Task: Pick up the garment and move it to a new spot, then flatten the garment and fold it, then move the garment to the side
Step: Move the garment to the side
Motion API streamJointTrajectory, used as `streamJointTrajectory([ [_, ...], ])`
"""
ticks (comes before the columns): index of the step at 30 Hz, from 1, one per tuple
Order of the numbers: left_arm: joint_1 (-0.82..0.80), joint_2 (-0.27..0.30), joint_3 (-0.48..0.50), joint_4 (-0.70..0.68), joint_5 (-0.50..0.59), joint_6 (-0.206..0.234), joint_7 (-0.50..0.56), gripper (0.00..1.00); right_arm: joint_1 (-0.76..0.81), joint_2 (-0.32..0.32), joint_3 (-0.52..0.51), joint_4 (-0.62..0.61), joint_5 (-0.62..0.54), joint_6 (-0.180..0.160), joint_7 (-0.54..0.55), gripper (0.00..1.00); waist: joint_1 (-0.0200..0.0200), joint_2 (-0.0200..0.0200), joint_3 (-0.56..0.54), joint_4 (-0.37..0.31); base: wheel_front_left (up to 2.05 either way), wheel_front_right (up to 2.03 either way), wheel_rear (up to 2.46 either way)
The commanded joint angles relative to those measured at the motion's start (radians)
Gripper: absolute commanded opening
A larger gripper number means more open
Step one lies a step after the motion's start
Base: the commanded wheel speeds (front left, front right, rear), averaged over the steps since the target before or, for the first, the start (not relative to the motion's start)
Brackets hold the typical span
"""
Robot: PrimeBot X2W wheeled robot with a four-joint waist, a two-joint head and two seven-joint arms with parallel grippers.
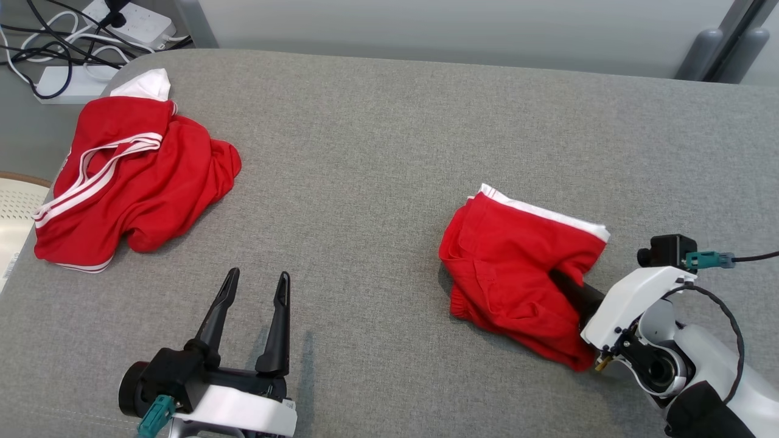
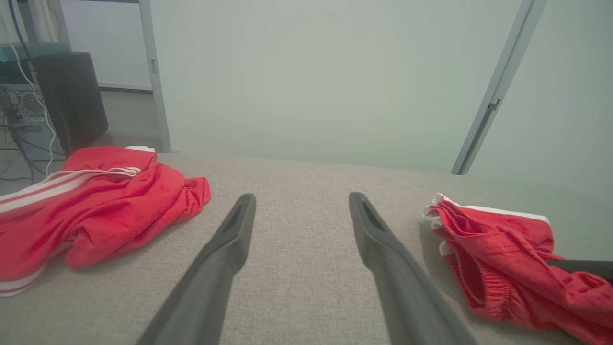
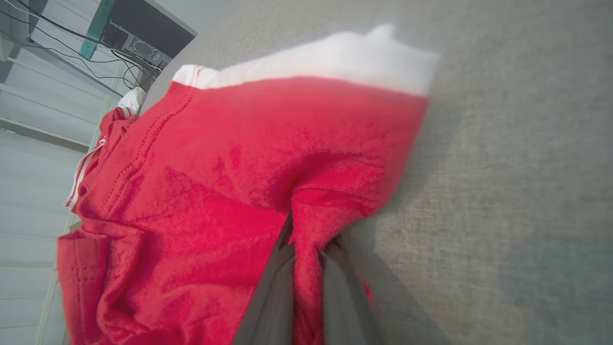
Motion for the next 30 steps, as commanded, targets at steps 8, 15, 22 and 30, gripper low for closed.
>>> streamJointTrajectory([
  [8,-0.043,0.004,0.032,-0.028,-0.006,0.004,-0.006,1.0,-0.009,-0.064,0.081,-0.101,-0.013,0.0,-0.162,0.0,0.0,-0.0001,-0.004,-0.013,0.0,0.0,0.0],
  [15,-0.049,0.004,0.029,-0.027,-0.002,-0.002,-0.006,1.0,-0.043,-0.11,0.133,-0.186,0.012,0.0,-0.269,0.0,0.0,-0.0001,-0.009,-0.045,0.0,0.0,0.0],
  [22,-0.057,0.004,0.027,-0.027,0.006,-0.01,-0.006,1.0,-0.072,-0.148,0.187,-0.212,0.03,0.0,-0.322,0.0,0.0,-0.0001,-0.012,-0.086,0.0,0.0,0.0],
  [30,-0.073,0.004,0.027,-0.023,0.02,-0.024,-0.006,1.0,-0.087,-0.168,0.228,-0.194,0.051,0.0,-0.367,0.0,0.0,-0.0001,-0.011,-0.146,0.0,0.0,0.0],
])
